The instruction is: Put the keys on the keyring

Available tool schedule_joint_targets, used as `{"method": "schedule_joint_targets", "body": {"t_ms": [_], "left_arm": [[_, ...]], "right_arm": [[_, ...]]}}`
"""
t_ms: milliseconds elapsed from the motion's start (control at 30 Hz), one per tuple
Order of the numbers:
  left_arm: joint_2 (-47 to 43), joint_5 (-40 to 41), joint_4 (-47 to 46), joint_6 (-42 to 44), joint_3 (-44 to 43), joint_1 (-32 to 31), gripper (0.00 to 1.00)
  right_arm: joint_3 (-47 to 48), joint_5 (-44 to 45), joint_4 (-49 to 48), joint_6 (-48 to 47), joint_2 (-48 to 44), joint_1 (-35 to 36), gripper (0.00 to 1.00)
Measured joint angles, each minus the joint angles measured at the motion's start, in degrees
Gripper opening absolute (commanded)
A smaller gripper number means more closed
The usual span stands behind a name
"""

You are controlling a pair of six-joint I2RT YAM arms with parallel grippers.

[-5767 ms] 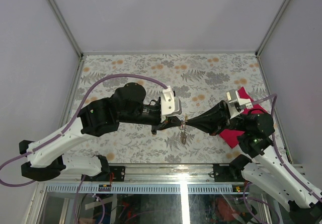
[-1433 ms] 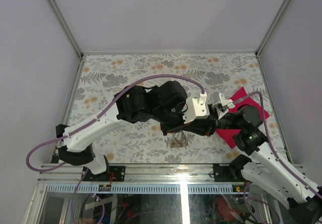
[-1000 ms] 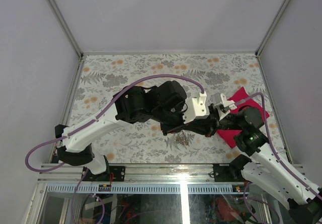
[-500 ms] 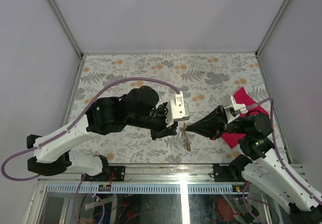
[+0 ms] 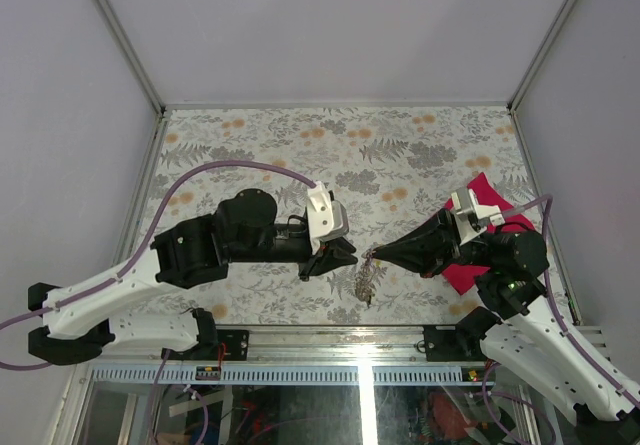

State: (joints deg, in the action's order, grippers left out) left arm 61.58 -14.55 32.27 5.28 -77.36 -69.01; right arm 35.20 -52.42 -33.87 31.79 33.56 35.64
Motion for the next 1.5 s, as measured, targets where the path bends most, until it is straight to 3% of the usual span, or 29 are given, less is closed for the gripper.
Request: {"method": "schedule_joint_targets", "body": {"t_ms": [533,667,867,1233,1500], "left_arm": [[1.14,-2.95,-6.84,-0.28,1.03,0.0,0.17],[1.18,-3.26,-6.8,-0.2,1.03,0.0,0.07],[1.18,-3.39,-6.8,0.13,1.01,0.0,0.01],[1.11,-3.37,-7.58,0.5,0.9,0.0,0.0],[1.03,-3.5,-11.63,0.44,0.9,-0.02,0.0]], "right_arm": [[0.31,-0.02,-1.29,1.27,0.04,0.0,0.0],[0.33,0.02,-1.44,1.27,0.04,0.0,0.0],[0.42,0.55,-1.4,1.27,-0.07,0.0,0.0],[0.42,2.51,-2.08,2.49,-0.94,0.0,0.0],[-0.11,5.9,-8.63,6.97,-0.57,0.0,0.0]]}}
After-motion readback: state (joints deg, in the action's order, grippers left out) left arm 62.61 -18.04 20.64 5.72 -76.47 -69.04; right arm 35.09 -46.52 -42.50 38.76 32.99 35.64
